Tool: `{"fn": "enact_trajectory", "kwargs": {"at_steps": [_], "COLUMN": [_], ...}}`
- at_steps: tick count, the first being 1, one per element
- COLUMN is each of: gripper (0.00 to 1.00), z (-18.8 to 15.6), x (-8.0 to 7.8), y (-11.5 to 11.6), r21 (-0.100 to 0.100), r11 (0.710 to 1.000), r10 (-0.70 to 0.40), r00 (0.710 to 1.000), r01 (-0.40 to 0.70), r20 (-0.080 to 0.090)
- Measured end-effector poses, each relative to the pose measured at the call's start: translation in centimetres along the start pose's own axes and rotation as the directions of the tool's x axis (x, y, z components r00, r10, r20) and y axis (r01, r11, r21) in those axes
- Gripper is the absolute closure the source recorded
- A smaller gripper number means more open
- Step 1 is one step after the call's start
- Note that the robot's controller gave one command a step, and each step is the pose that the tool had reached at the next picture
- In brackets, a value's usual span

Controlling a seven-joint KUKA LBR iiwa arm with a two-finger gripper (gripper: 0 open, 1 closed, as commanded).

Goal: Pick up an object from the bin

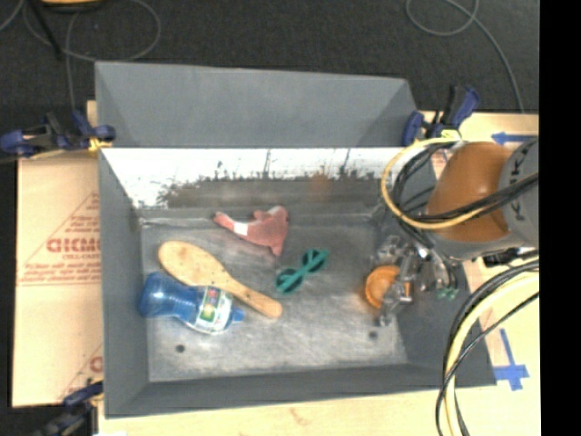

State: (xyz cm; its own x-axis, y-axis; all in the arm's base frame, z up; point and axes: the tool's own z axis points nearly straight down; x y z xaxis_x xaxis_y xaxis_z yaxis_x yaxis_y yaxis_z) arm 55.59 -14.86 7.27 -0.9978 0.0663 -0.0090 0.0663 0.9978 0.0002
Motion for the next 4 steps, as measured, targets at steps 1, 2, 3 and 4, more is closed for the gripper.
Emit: {"fn": "enact_trajectory", "kwargs": {"at_steps": [1,2,3,4], "gripper": [1.0,1.0,1.0,1.0], "z": [0.0,-10.5,-10.5,-15.7], "x": [0.0,-1.1,-1.1,-1.9], "y": [0.0,0.6,0.5,-0.1], "r21": [0.0,0.0,0.0,-0.001], "r11": [1.0,1.0,1.0,1.0], "r10": [-0.001,0.002,0.002,0.011], "r00": [1.0,1.0,1.0,1.0], "r01": [0.001,-0.002,-0.002,-0.011], "r20": [0.0,-0.005,-0.005,-0.008]}}
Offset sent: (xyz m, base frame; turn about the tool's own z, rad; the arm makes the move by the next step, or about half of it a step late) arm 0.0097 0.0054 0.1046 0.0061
